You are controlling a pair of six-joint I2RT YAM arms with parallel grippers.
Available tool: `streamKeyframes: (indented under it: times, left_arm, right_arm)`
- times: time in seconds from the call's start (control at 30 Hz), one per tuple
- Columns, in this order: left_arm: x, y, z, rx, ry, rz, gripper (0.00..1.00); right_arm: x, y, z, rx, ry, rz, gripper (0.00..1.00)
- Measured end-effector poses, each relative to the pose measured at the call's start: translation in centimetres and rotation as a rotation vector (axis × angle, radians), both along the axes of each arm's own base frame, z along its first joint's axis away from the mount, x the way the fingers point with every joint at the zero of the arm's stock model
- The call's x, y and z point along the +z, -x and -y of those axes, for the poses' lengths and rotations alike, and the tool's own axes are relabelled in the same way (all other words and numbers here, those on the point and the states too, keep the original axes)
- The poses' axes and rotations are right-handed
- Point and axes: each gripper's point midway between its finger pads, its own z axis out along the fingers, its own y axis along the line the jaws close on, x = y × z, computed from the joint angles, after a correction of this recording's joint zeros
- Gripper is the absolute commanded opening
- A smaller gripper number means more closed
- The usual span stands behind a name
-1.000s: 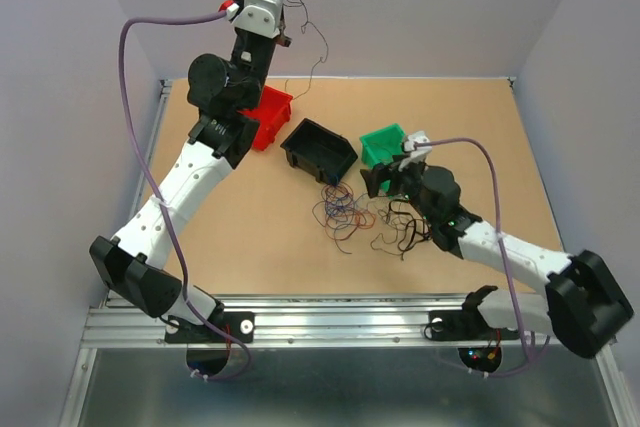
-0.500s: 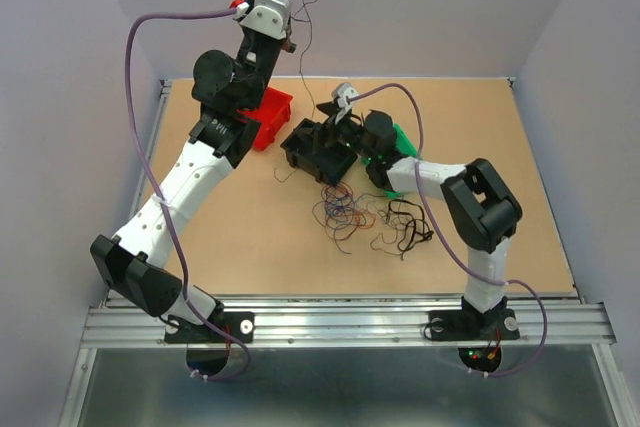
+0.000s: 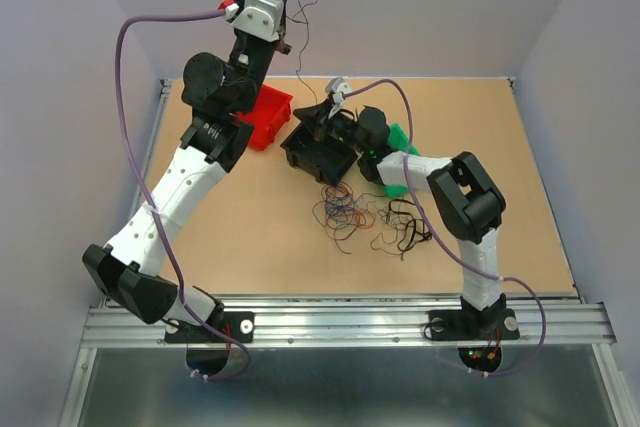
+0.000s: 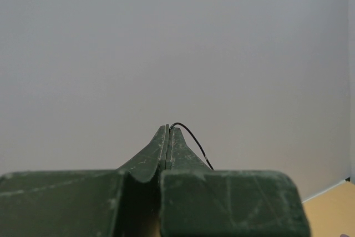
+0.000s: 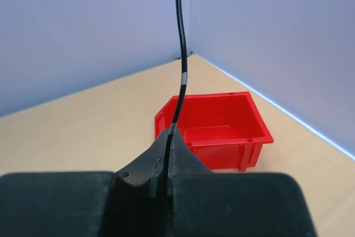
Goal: Untangle the cables
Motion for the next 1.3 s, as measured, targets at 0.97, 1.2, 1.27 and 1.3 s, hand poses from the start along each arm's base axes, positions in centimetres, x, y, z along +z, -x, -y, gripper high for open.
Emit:
streamKeyframes:
  times: [0.97,1.2,1.27,1.3]
  left_arm:
    - [-5.2,-1.8,1.0,0.007,-0.060,-0.093,0.00]
    - [-7.3,-2.4,1.3,0.006,-0.075,-0.122,0.00]
    - [-7.9,-2.5,1.4,0.005,-0.077,-0.133,0.00]
    - [-8.2,-2.7,1.3,0.007,-0.077,-0.138,0.00]
  right_arm:
    - [0.8,-6.9,3.4,-0.370,0.152,0.285,0.01]
    - [-3.4,-8.4,4.2,-0.409,0.253,0.281,0.01]
    - [-3.2,-8.5,4.5,-0.416,0.251,0.291,0.01]
    - [-3.2,-8.5,4.6,-0.418,0.250,0.293,0.01]
